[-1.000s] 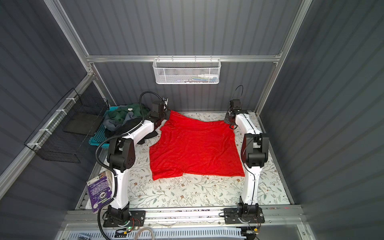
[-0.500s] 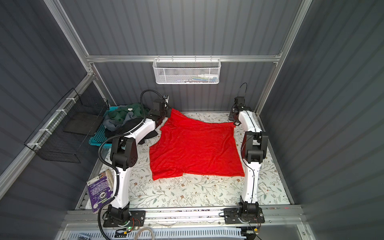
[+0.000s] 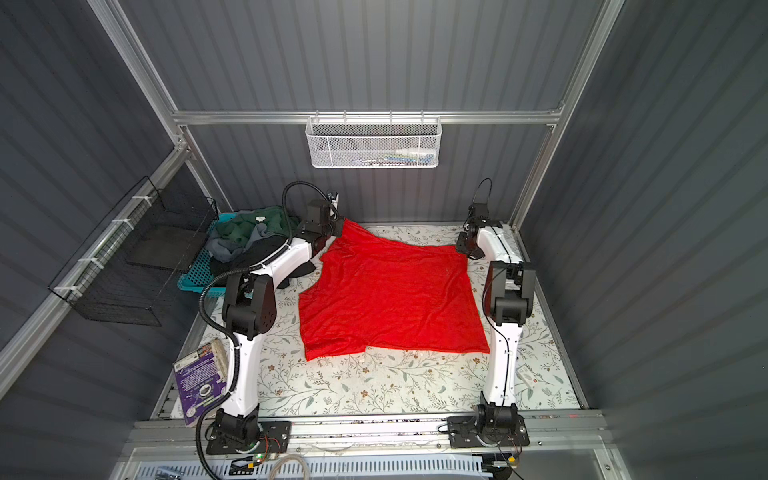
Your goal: Fold and stack the t-shirts
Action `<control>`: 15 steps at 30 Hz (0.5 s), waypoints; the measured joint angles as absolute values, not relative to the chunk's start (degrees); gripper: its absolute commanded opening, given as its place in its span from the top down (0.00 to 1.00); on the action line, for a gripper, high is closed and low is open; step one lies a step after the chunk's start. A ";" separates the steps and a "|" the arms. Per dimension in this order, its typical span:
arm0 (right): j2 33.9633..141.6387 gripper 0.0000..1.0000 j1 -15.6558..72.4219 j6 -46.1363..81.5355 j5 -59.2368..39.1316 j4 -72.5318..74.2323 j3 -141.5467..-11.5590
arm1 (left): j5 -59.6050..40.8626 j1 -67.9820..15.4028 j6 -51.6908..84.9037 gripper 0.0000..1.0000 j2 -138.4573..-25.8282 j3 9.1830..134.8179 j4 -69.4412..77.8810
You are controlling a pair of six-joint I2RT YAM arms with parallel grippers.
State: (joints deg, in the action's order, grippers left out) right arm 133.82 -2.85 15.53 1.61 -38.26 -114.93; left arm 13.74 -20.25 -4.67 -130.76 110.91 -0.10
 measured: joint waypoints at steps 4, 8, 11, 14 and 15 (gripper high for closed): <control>136.97 0.54 -3.92 16.12 0.30 -40.53 -117.03 | 13.43 -20.25 -4.25 1.00 -130.76 109.80 0.05; 138.82 0.54 -4.75 16.29 0.14 -42.44 -119.50 | 12.99 -20.25 -3.86 1.00 -130.76 109.47 0.08; 139.33 0.58 -5.02 15.94 0.19 -43.81 -120.84 | 12.69 -20.25 -3.79 1.00 -130.76 109.34 0.08; 140.81 0.67 -5.04 15.09 0.73 -45.56 -123.50 | 12.38 -20.25 -3.79 1.00 -130.76 109.08 0.05; 141.18 0.72 -5.02 15.09 1.30 -45.98 -124.14 | 12.38 -20.25 -3.81 1.00 -130.76 109.03 0.05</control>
